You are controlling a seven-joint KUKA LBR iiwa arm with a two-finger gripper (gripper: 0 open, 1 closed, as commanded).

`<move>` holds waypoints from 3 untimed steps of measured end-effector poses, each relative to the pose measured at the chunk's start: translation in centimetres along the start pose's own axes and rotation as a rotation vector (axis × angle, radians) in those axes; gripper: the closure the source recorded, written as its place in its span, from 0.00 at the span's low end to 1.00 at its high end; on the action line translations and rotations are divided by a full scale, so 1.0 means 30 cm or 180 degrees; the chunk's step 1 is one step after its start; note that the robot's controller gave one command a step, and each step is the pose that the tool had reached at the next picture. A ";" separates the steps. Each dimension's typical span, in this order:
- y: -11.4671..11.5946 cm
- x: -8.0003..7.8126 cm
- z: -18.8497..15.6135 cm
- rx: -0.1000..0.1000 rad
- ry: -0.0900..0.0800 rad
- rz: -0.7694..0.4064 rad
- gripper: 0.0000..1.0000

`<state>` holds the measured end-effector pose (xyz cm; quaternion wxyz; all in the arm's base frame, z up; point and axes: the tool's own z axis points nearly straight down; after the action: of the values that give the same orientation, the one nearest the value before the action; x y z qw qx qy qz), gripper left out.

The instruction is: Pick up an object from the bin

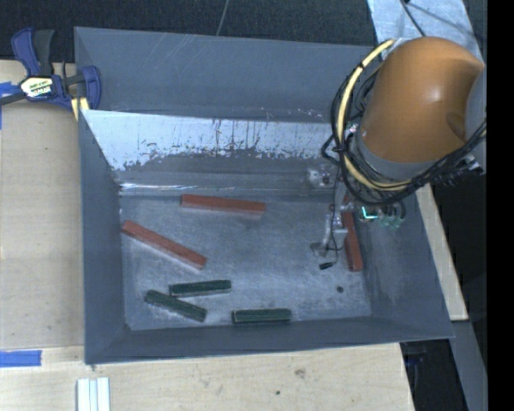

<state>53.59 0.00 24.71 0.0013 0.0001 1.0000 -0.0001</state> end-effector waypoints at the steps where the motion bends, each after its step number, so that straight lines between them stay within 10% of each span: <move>1: 0.000 -0.001 -0.002 0.0000 -0.0005 0.0000 0.00; 3: 0.113 0.013 0.304 -0.0003 -0.0008 -0.0114 0.00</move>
Offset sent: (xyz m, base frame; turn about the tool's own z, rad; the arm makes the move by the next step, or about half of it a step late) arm -0.0134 0.0772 -0.1147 -0.2759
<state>53.23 3.40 15.60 0.0026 -0.0178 0.9998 0.0003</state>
